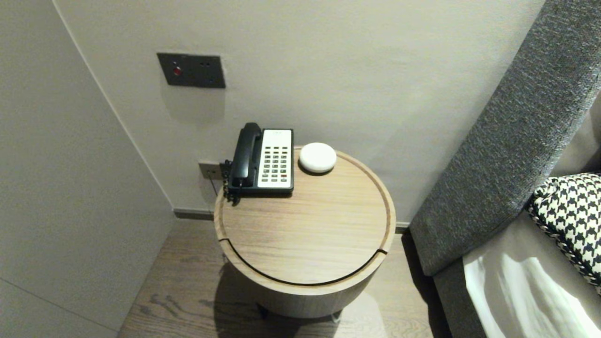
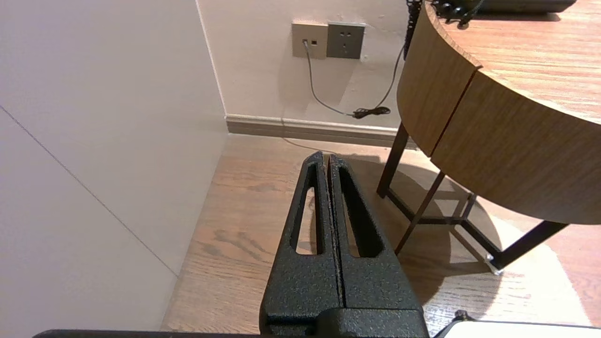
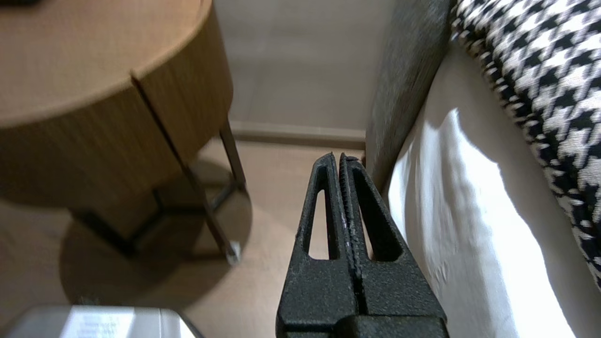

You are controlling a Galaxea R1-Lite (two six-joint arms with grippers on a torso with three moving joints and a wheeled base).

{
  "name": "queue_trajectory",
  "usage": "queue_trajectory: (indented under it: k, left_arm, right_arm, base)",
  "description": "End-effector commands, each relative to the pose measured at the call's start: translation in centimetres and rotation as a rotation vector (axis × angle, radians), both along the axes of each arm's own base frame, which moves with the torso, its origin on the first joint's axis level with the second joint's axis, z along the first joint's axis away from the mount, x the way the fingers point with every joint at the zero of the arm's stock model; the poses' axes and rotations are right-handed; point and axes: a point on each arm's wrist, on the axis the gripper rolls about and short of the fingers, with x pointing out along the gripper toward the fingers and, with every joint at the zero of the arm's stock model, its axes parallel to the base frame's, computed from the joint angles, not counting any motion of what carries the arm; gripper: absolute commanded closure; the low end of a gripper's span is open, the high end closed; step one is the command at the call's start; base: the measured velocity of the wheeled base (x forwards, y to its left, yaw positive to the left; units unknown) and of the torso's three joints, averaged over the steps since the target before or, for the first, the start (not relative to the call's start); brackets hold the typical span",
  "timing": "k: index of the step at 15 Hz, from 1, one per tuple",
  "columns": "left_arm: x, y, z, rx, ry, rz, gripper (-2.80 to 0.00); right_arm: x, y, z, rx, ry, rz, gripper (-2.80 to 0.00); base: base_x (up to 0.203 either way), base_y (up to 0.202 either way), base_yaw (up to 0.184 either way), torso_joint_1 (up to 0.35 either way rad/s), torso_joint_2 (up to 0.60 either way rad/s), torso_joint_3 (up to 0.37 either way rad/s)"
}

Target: Open the nightstand drawer

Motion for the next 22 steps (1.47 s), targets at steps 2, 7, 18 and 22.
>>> queue_trajectory:
  k: [2, 7, 18, 22]
  left_arm:
    - [0.00, 0.00, -0.01, 0.000, 0.000, 0.001, 0.00]
    - [0.00, 0.00, -0.01, 0.000, 0.000, 0.001, 0.00]
    - [0.00, 0.00, -0.01, 0.000, 0.000, 0.001, 0.00]
    - [0.00, 0.00, -0.01, 0.000, 0.000, 0.001, 0.00]
  right_arm:
    - [-0.18, -0.01, -1.26, 0.032, -0.015, -0.005, 0.00]
    - [-0.20, -0.01, -1.26, 0.030, -0.016, -0.005, 0.00]
    - [-0.20, -0.01, -1.26, 0.031, -0.016, -0.005, 0.00]
    - [-0.20, -0.01, -1.26, 0.030, -0.016, -0.005, 0.00]
  base:
    - [0.000, 0.000, 0.000, 0.000, 0.00, 0.000]
    - [0.000, 0.000, 0.000, 0.000, 0.00, 0.000]
    - [0.000, 0.000, 0.000, 0.000, 0.00, 0.000]
    - [0.000, 0.000, 0.000, 0.000, 0.00, 0.000]
